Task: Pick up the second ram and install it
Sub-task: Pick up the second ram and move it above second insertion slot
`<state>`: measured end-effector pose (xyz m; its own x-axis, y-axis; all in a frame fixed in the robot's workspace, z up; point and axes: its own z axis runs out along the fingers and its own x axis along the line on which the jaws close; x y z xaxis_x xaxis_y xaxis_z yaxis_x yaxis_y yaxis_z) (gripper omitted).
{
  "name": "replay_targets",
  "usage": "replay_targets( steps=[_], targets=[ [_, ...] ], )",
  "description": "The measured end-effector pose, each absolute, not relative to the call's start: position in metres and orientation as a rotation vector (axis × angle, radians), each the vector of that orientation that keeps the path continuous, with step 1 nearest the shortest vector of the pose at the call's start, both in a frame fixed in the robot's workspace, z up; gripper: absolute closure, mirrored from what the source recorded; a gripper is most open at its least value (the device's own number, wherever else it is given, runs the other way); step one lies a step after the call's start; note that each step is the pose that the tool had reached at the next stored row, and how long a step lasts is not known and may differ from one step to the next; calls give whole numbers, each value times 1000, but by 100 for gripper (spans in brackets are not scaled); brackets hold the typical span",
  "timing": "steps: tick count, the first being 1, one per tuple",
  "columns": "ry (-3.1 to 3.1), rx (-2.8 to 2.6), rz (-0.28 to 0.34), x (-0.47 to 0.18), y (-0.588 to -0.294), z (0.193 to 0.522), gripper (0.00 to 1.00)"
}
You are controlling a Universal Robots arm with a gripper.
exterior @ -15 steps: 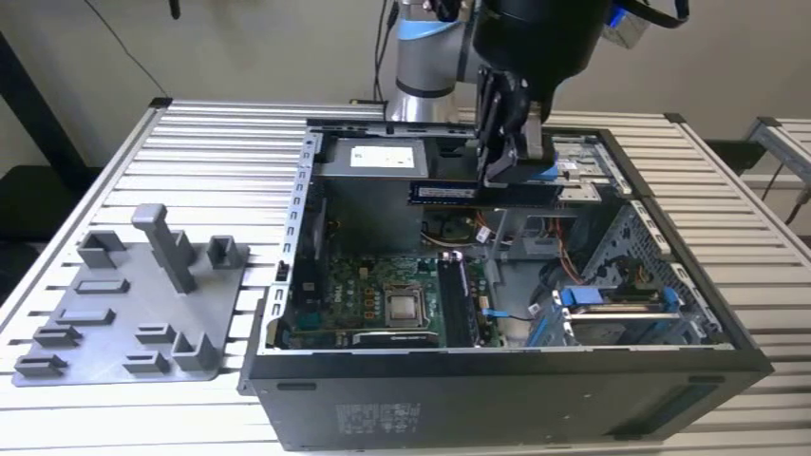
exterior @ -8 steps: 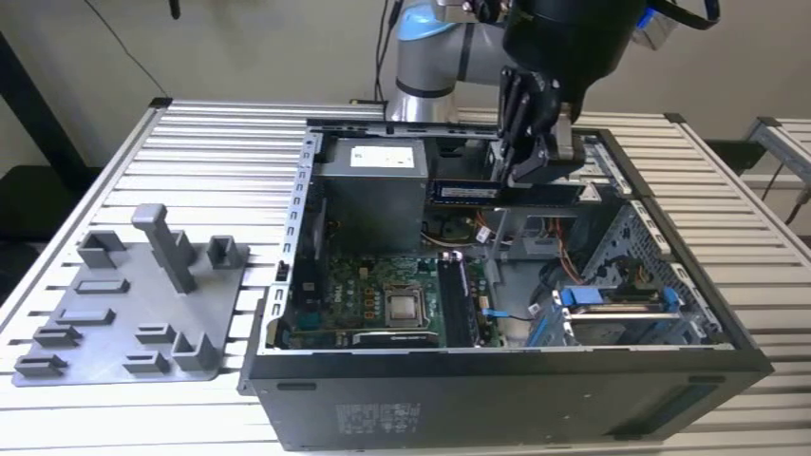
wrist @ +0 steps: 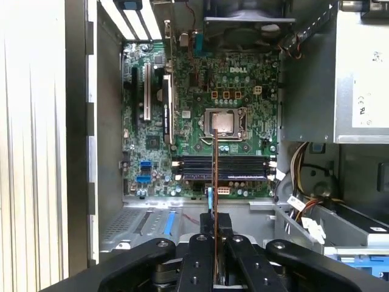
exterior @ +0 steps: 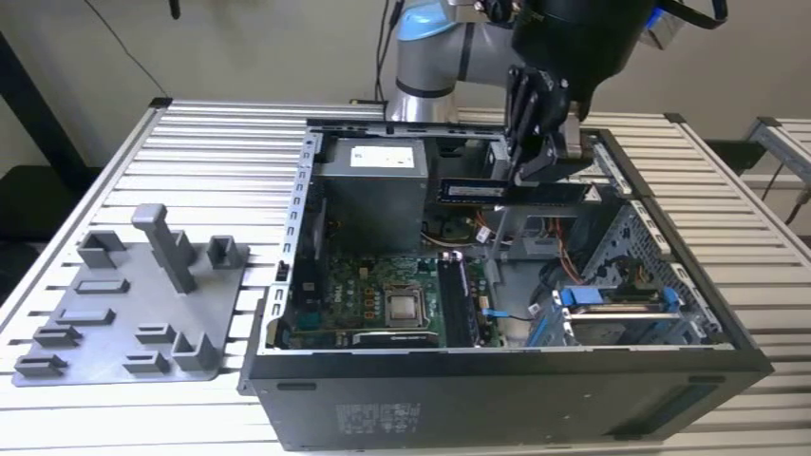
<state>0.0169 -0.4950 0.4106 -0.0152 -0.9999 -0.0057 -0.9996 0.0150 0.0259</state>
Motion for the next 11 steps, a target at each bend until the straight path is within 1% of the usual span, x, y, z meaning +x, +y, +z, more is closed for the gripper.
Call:
replay_targets(
  steps=[11],
  targets=[
    [-2228,2194,-35,5,-453,408,85]
  ],
)
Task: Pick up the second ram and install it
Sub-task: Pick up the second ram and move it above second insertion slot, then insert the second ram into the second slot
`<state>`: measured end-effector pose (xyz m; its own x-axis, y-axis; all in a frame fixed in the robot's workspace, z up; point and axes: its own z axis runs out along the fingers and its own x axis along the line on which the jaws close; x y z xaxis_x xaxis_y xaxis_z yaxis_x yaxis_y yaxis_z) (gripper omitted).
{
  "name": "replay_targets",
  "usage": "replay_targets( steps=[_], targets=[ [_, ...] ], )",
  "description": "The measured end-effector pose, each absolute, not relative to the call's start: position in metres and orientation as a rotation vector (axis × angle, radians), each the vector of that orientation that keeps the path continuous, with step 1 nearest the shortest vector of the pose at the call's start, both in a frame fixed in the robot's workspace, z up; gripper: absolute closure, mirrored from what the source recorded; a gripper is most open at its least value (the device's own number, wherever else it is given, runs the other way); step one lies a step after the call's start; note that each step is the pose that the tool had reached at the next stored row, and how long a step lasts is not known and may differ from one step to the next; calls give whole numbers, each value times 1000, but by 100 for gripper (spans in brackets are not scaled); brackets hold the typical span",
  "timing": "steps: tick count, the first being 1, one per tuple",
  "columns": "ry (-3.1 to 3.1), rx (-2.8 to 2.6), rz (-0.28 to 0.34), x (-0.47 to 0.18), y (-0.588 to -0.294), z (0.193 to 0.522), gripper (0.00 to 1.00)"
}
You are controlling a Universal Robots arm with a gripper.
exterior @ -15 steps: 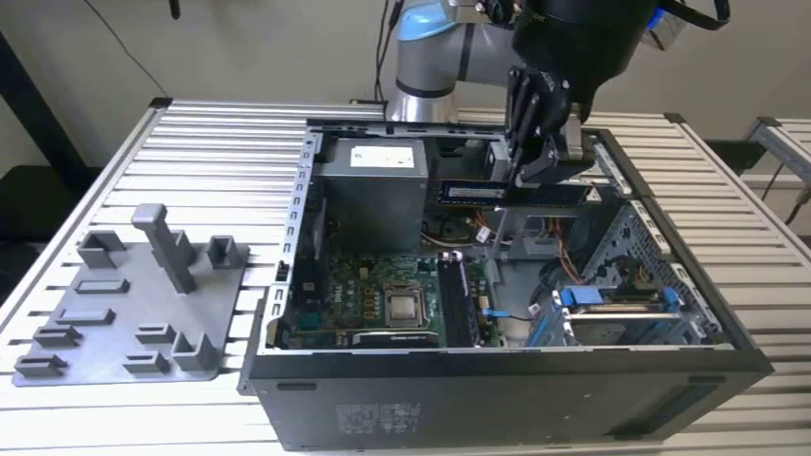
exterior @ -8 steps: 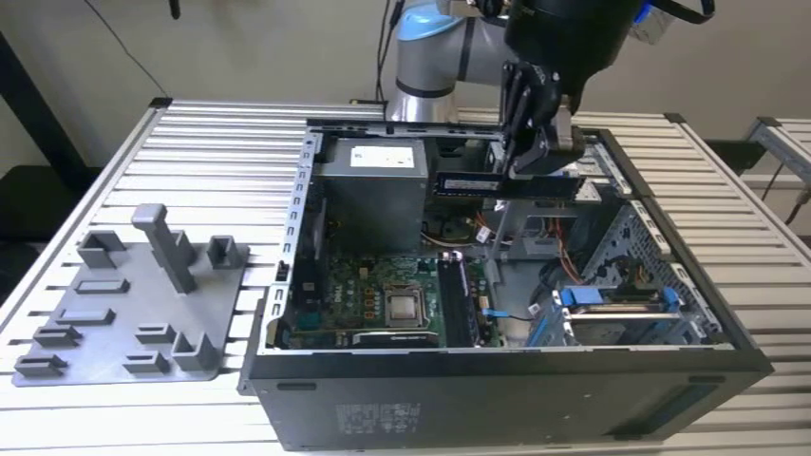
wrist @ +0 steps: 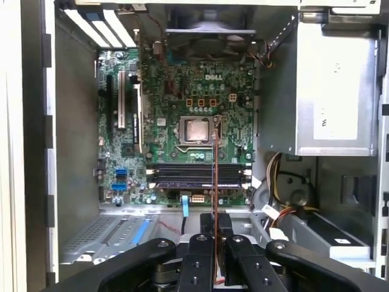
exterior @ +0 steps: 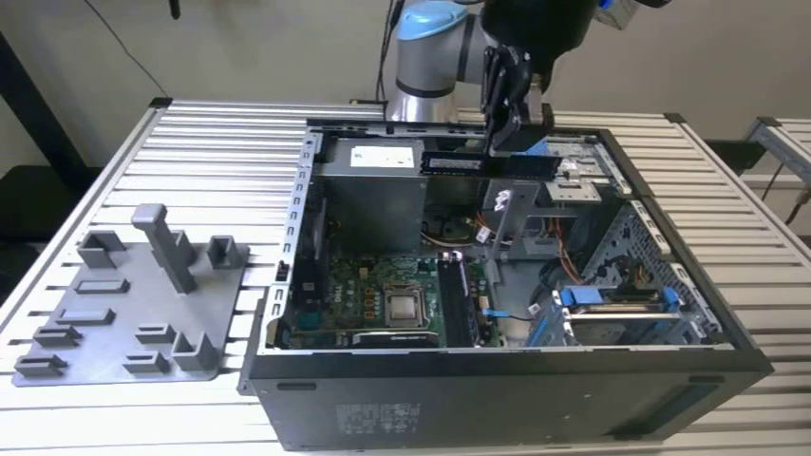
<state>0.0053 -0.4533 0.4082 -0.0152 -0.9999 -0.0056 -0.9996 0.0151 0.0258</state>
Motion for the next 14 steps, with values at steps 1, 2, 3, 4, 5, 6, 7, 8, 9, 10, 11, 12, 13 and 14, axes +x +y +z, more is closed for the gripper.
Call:
replay_targets(
  steps=[1,2,3,4,5,6,7,8,9,10,11,12,13,14],
  targets=[
    [-2228,2194,-35,5,-451,408,85],
    [-2228,2194,-35,5,-449,408,85],
    [-2226,2196,-35,6,-448,408,85],
    [-2222,2201,-35,7,-448,408,85],
    [-2217,2206,-35,7,-448,407,85],
    [-2214,2208,-35,8,-448,407,85],
    [-2214,2208,-35,8,-448,407,85],
    [-2214,2208,-35,8,-448,407,85],
    [-2214,2208,-35,8,-448,407,85],
    [-2214,2208,-35,8,-448,407,85],
    [-2214,2208,-35,8,-447,407,85],
    [-2214,2208,-35,8,-447,407,85],
    [-2214,2208,-35,8,-447,407,85],
    [-2214,2208,-35,8,-447,407,85]
  ],
)
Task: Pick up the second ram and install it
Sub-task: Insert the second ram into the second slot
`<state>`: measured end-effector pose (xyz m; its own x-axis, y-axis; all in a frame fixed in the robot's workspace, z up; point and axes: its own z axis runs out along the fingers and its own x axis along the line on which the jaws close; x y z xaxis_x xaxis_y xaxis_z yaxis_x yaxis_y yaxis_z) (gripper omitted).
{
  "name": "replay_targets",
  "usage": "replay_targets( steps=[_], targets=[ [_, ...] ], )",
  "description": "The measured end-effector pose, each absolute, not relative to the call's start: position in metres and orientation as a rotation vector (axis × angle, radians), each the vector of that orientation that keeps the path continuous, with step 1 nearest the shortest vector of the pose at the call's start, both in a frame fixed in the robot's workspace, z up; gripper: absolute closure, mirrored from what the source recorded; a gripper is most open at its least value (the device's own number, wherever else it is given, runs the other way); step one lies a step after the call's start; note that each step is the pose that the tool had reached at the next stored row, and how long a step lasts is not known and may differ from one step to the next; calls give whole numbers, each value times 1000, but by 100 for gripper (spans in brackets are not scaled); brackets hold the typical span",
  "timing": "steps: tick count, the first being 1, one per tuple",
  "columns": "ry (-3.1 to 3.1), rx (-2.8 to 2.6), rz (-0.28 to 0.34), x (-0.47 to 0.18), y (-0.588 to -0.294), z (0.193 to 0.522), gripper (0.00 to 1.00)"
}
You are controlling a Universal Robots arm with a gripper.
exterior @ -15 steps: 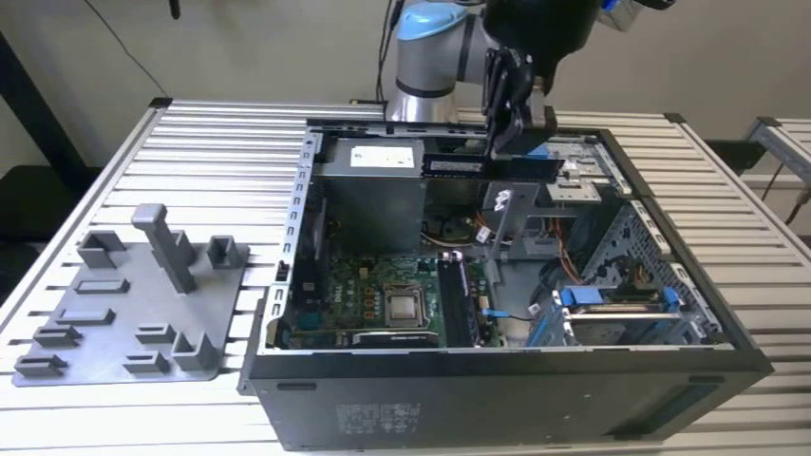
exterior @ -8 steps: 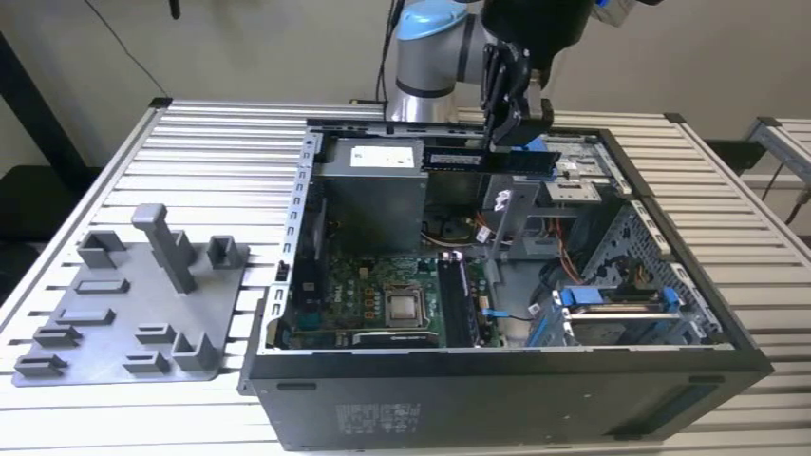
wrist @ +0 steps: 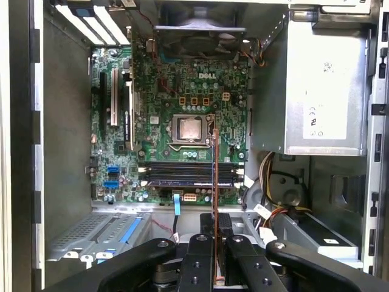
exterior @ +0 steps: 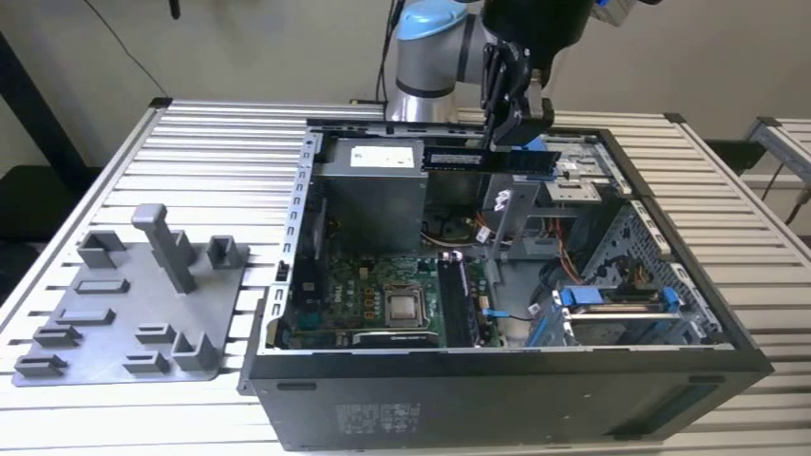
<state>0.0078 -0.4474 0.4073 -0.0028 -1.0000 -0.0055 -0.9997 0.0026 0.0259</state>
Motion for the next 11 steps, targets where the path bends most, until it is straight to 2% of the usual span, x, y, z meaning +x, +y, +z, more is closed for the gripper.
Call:
replay_targets(
  steps=[11],
  targets=[
    [-2234,2189,-35,8,-447,407,85]
  ],
)
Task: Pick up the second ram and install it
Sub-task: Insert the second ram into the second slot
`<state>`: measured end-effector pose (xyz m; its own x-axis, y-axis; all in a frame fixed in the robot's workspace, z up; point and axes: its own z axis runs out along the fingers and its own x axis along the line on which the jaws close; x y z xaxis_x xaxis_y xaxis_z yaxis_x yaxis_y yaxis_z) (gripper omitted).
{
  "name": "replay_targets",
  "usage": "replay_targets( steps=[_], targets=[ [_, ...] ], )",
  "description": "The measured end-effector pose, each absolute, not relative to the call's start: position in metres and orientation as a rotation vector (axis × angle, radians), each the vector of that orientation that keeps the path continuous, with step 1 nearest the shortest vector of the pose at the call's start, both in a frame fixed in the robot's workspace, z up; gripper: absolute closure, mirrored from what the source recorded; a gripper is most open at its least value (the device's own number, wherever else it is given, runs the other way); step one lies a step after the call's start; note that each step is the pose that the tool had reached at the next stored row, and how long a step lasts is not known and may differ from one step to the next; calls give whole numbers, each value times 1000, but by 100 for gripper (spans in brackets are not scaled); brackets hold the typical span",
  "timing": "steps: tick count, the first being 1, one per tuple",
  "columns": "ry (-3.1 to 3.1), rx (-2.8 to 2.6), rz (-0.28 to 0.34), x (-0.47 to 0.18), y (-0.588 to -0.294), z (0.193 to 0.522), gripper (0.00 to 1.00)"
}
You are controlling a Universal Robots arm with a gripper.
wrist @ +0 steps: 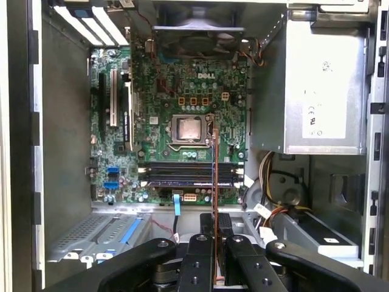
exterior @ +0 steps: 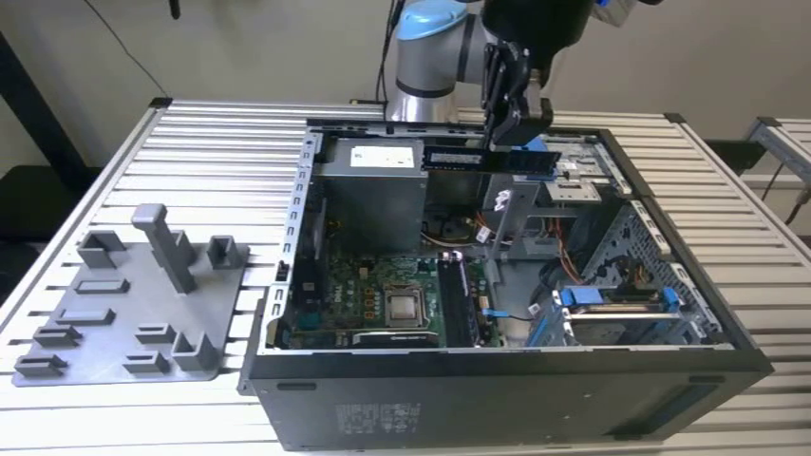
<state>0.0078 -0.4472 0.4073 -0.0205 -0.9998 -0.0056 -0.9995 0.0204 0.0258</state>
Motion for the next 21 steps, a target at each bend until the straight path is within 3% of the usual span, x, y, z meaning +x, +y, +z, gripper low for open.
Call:
replay_targets(
  steps=[21],
  targets=[
    [-2388,2015,-29,8,-447,407,85]
  ],
)
